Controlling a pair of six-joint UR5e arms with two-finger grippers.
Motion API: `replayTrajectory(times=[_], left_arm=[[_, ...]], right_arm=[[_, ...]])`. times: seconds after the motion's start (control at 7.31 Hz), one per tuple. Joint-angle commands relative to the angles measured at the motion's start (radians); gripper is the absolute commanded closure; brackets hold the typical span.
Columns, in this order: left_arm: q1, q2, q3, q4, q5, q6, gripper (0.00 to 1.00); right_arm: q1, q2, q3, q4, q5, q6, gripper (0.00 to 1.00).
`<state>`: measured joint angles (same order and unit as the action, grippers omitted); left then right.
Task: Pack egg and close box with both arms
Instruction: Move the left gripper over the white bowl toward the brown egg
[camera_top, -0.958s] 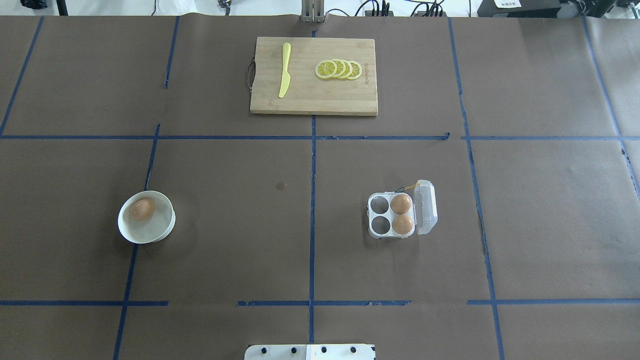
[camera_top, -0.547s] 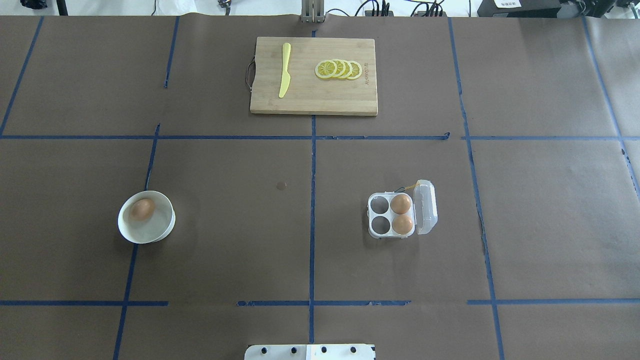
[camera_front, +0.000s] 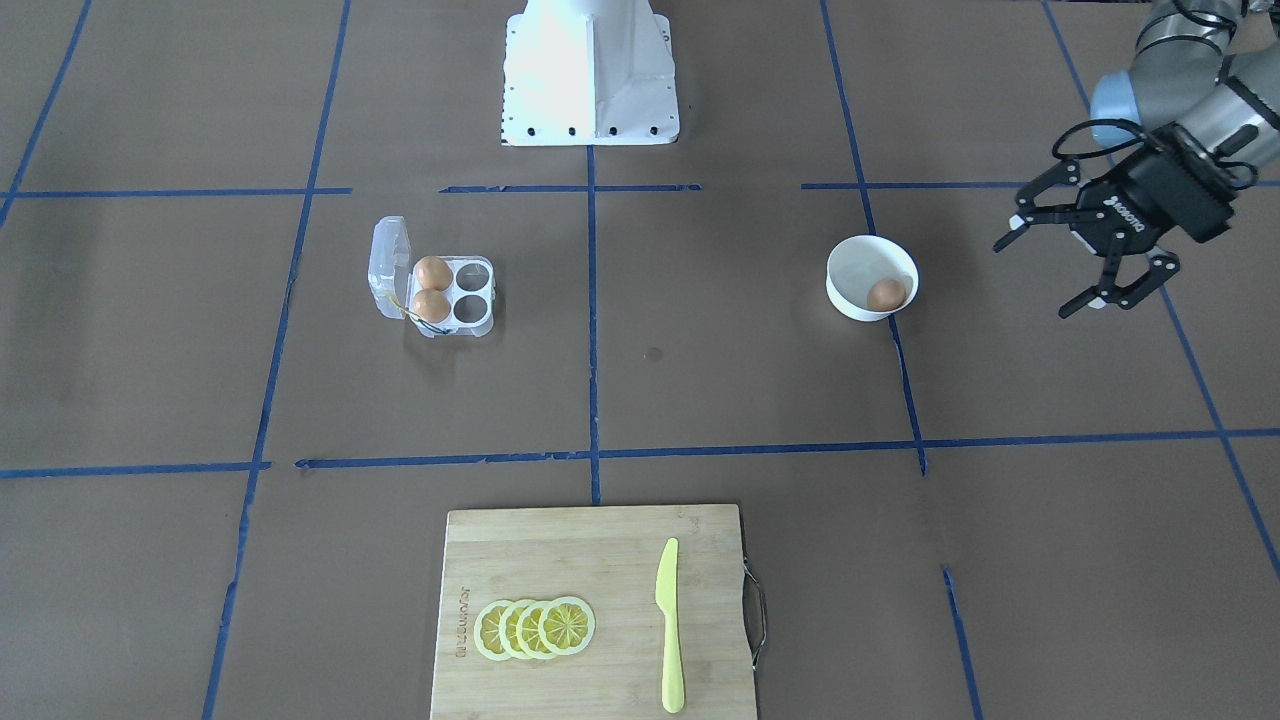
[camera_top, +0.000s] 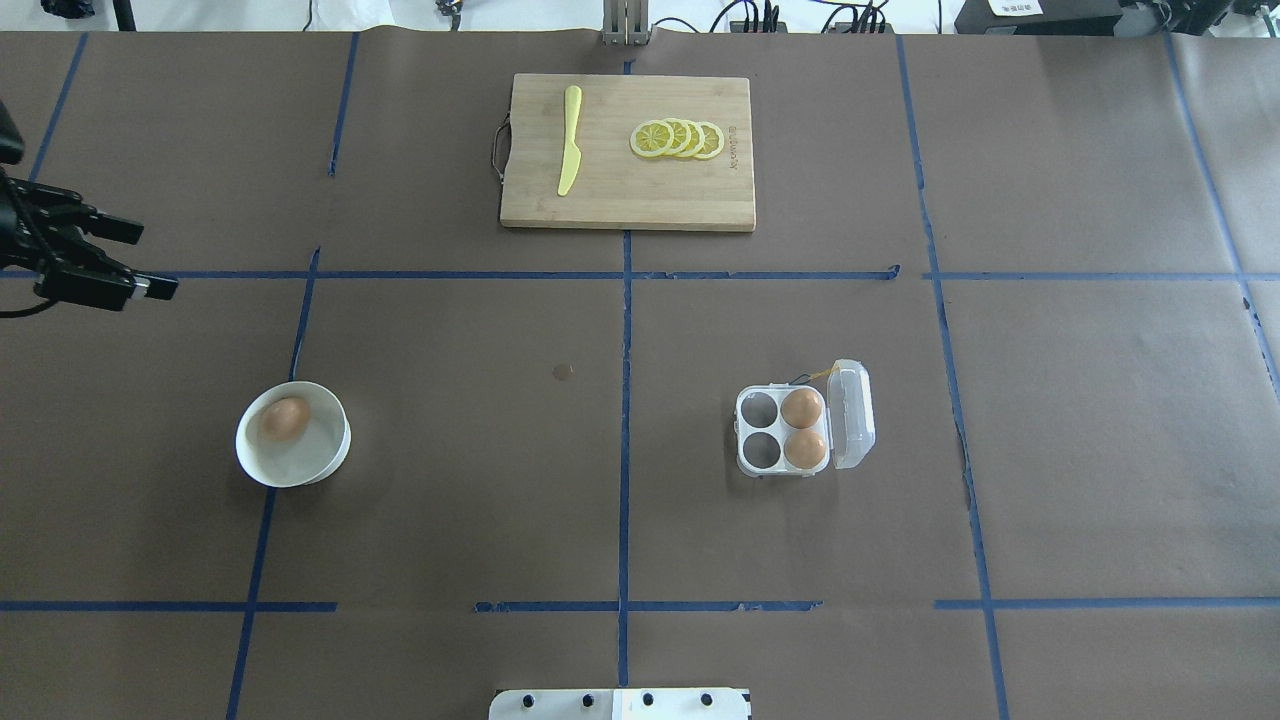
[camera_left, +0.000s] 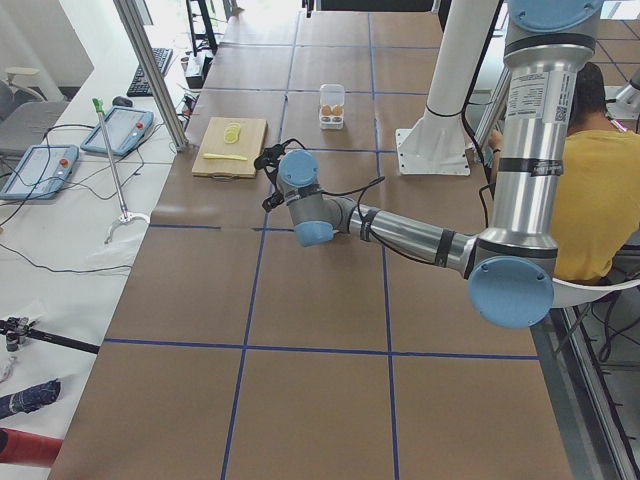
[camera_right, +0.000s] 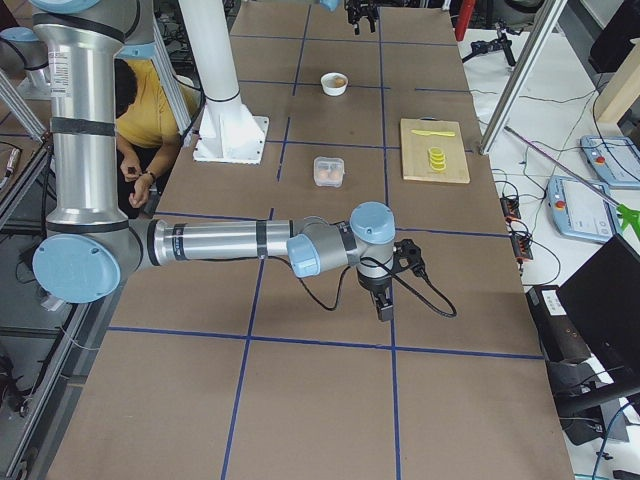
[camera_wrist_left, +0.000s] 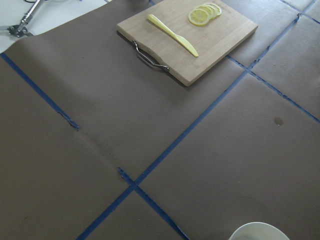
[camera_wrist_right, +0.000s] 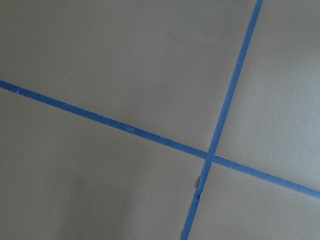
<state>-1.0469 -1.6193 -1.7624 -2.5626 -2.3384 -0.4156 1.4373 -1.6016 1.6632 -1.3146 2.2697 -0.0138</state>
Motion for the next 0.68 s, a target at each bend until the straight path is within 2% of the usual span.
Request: replayTrajectory(times=[0.0,0.14,0.27,0.55], left_arm=[[0.175,0.010,-0.043,0.069,0.219,-0.069,0.22],[0.232,0.015,-0.049,0.071,0.290,-0.069,0.24],[0.282,0.030,-0.049,0.073,0.353,-0.069,0.20],[0.339,0.056,-0.054,0.082,0.376,-0.069,0.20]], right_arm=[[0.000,-0.001,0.001,0.000,-0.001,-0.002,0.00],[0.000,-0.001,0.001,0.000,-0.001,-0.002,0.00],[0.000,-0.001,0.001,0.000,-0.001,-0.002,0.00],[0.000,-0.004,0.000,0.000,-0.001,-0.002,0.00]])
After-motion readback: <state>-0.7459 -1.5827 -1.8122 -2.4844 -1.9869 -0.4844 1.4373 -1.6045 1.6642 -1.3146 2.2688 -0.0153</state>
